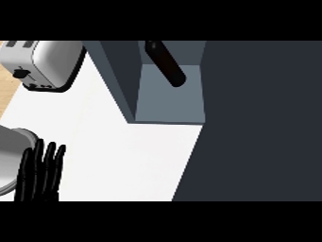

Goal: Pick up the wine, place it into the cabinet and close the cabinet

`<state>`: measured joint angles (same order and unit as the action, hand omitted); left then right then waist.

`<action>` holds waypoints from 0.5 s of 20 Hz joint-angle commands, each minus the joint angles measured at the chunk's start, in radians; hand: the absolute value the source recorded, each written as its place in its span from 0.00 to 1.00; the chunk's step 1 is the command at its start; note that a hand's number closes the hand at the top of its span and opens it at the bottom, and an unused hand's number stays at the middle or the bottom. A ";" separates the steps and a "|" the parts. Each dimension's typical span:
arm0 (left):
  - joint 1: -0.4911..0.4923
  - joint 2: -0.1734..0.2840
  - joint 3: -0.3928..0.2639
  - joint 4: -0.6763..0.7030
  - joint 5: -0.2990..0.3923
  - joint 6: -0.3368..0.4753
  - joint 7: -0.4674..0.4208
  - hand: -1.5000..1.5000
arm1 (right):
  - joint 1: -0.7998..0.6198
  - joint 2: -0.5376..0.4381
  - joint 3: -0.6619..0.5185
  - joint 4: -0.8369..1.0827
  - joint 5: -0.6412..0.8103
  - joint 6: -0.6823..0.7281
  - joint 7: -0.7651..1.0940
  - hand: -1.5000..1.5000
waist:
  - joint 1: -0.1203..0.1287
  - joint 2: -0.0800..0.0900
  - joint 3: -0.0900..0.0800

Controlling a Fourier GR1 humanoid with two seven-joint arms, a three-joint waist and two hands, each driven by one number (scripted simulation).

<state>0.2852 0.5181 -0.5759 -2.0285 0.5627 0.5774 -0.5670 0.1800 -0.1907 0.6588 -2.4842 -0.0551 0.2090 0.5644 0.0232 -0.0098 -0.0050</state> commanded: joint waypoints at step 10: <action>0.192 0.144 0.206 -0.056 0.160 -0.230 -0.063 0.00 | -0.408 0.188 0.246 0.159 0.061 -0.326 0.115 1.00 | 0.030 0.004 -0.001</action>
<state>0.4192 0.6306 -0.4151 -2.0876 0.6851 0.4195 -0.6043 -0.0756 -0.0539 0.8019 -2.3822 -0.0029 0.0065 0.6843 0.0463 -0.0090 -0.0068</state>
